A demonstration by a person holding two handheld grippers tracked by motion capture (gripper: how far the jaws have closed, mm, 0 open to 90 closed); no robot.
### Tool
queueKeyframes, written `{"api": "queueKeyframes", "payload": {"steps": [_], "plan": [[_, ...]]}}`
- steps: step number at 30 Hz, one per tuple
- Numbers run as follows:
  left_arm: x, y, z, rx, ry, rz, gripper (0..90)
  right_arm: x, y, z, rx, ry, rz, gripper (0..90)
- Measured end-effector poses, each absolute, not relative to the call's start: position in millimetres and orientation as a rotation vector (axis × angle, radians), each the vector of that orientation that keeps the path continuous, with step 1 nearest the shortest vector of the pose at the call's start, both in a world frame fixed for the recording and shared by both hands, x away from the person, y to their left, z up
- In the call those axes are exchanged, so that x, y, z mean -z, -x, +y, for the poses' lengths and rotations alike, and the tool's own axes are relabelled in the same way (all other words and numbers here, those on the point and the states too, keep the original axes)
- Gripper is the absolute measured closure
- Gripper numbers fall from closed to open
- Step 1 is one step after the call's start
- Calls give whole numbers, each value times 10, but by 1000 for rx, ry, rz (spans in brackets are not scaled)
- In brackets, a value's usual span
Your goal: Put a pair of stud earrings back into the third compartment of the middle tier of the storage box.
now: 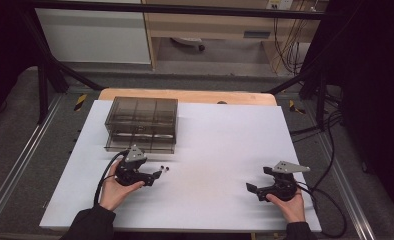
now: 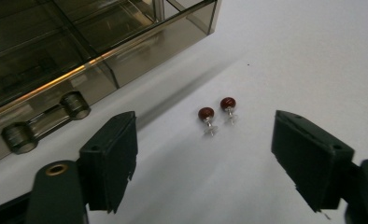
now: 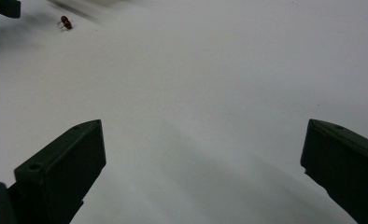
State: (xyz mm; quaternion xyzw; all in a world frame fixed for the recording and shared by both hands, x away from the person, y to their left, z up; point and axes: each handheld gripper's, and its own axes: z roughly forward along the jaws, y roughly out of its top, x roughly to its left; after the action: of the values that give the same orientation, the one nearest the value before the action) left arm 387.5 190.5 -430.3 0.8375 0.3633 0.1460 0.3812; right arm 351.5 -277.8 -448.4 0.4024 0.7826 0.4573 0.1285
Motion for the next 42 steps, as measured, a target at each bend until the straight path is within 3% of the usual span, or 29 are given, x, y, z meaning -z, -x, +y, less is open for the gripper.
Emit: {"api": "queueKeyframes", "payload": {"steps": [16,42], "plan": [[4426,-3995,1766,-369,-2145,953,528,4482,-3516,-2783,-1327,-1166,2275,7],[4509,-4021,1699,-360,-2163,961,790,4482,-3514,-2785,-1323,-1168,2277,7]]}}
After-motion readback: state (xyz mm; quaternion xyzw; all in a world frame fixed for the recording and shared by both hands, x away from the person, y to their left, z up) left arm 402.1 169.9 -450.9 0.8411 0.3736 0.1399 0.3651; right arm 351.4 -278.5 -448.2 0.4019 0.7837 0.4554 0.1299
